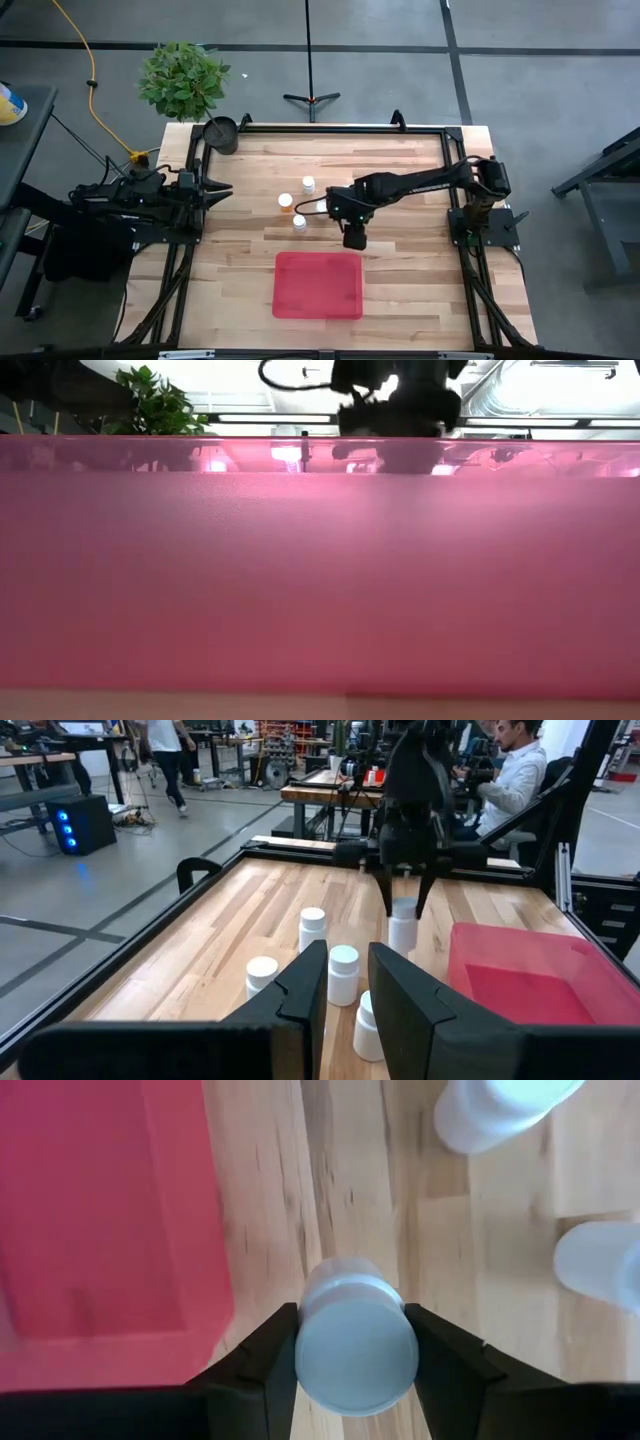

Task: Pick and place pill bottles into a basket
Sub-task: Put the white pill bottle into the bin

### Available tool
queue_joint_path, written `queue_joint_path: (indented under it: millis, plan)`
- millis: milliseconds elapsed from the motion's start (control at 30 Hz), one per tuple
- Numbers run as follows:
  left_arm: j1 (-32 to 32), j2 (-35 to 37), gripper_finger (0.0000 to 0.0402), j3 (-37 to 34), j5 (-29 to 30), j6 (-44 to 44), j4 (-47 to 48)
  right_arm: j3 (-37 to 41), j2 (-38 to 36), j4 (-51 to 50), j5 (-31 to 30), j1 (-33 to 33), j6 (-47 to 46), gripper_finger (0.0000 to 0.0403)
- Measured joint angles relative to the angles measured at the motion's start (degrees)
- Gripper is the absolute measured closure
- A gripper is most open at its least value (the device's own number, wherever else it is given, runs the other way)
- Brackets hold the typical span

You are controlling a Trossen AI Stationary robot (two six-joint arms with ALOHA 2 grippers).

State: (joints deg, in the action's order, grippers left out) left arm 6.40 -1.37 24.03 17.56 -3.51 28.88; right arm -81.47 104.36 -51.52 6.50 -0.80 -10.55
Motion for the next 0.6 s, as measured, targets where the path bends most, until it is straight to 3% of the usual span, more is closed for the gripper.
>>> queue_joint_path:
  millis: [267, 600]
  plan:
    - [0.01, 0.00, 0.0291, 0.00, 0.01, 0.00, 0.00, -8.43, 0.00, -5.53, 0.12, -1.08, -1.53, 0.0255]
    - [0.00, 0.00, 0.0291, 0.00, 0.01, -0.01, 0.00, -15.71, -0.02, -4.66, 3.81, -5.82, -7.67, 0.0255]
